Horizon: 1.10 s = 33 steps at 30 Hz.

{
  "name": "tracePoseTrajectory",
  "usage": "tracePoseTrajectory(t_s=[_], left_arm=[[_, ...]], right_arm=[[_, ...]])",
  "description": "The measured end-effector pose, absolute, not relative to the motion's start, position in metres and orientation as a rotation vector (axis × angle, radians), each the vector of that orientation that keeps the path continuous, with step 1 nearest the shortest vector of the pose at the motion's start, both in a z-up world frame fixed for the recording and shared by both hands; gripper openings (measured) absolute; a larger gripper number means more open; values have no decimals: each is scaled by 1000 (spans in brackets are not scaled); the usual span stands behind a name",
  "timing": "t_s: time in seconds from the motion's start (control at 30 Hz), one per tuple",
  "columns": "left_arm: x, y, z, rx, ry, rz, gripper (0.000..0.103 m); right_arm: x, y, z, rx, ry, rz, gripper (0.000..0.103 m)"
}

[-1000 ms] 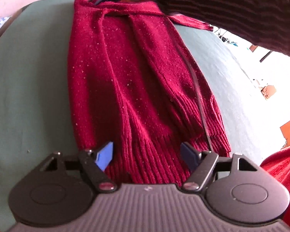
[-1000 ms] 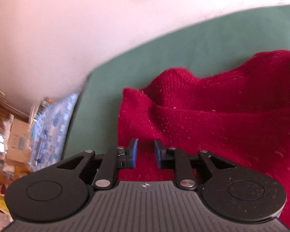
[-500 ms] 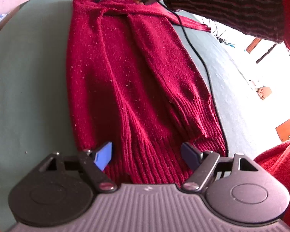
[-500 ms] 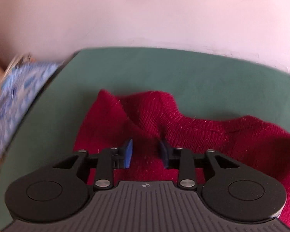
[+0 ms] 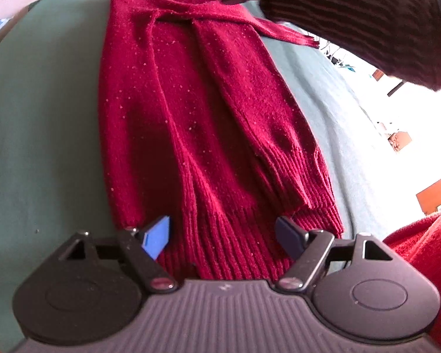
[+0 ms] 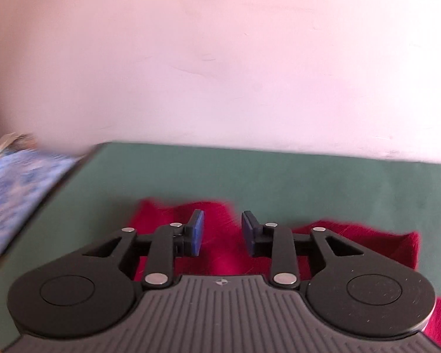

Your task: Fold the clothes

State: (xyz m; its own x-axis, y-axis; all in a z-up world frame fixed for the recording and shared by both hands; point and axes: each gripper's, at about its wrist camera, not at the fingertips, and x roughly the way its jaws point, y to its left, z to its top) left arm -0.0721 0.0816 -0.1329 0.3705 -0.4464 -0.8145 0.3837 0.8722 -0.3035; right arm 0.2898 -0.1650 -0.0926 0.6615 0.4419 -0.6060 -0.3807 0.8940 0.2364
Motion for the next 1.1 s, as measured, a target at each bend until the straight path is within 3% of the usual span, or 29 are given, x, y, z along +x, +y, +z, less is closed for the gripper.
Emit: tracePoseTrajectory(t_s=[0.13,0.27,0.3,0.33,0.4,0.43,0.6,0.7,0.77,0.83,0.93,1.0,1.1], left_arm=[[-73,79,-134,-63,1063,-538,80],[-76,74,-134,-39,1059,-536,80],[-79,74,-133,-38,1058,-538,80],[-80,77,-131,-58,1057,-537,76],[-80,87,-123,-120,1049,-532,67],[-79,94,-118,-158,1039,-528,66],[-62,114,-104,-96,947,-440,66],[-34,110,-110,-59,914,-410,41],[-17,106,-119,-66,908,-408,14],[-5,95,-132,-73,907,-394,4],[-7,95,-141,-108,900,-365,4],[-11,100,-142,-152,888,-355,4],[-13,107,-146,-214,885,-355,4]], right_arm=[[259,-156,-109,176,887,672,30],[257,-139,-134,172,970,676,22],[259,-138,-138,152,942,636,5],[263,-140,-140,160,930,615,0],[263,-144,-136,208,924,612,0],[255,-146,-130,247,923,640,14],[200,-143,-120,200,1003,804,15],[179,-139,-124,163,1064,902,12],[173,-138,-126,215,1101,992,10],[166,-136,-135,252,1174,1086,10],[160,-121,-149,233,1255,1148,9],[173,-113,-157,262,1277,1128,0],[202,-113,-162,318,1234,1073,0]])
